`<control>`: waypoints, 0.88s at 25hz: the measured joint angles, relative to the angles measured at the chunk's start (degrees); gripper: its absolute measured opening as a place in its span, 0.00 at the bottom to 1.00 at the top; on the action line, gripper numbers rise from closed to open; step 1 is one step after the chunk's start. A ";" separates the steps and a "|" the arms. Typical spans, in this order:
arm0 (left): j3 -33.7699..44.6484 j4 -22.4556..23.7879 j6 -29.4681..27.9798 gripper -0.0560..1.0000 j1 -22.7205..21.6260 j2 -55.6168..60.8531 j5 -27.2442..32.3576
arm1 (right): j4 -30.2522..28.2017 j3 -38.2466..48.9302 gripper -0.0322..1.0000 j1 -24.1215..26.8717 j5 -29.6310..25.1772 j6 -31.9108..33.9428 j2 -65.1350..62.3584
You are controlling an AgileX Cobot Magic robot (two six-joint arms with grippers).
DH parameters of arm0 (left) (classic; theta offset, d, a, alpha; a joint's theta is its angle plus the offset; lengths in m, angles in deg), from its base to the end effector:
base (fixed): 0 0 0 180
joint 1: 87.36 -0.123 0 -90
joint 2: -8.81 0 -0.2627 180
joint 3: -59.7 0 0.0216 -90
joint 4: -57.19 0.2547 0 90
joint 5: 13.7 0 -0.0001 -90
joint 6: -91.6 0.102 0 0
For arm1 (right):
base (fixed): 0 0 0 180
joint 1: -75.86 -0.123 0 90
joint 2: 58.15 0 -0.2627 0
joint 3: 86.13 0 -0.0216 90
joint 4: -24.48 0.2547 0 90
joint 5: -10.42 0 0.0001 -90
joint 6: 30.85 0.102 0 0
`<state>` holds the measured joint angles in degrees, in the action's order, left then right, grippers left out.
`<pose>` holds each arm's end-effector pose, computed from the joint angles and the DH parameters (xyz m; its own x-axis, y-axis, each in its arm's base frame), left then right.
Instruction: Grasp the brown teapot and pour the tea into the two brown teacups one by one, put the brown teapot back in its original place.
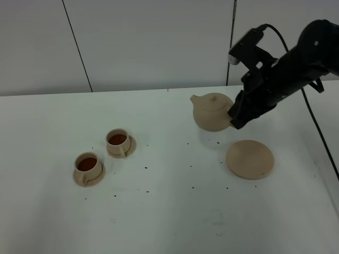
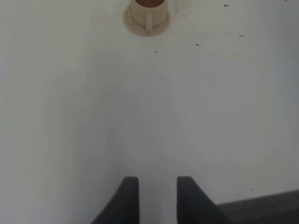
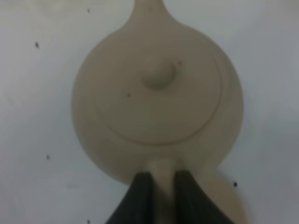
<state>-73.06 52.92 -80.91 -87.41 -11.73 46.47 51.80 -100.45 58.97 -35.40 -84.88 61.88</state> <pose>0.0619 -0.0065 0.2689 -0.6067 0.0927 -0.7895 0.1073 0.9936 0.0343 0.4048 0.1580 0.2204 -0.4241 -0.6839 -0.5936 -0.8214 0.5665 -0.0657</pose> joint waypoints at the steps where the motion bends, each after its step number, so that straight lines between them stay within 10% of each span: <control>1: 0.00 0.00 0.00 0.31 0.00 0.00 0.00 | 0.00 0.71 0.12 0.18 0.28 -0.13 -0.24; 22: 0.00 0.00 0.00 0.31 0.00 0.00 0.00 | 2.99 19.35 0.12 2.31 15.43 0.10 -6.41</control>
<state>-73.06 52.92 -80.91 -87.41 -11.73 46.47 54.79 -81.09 61.28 -19.97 -84.77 55.47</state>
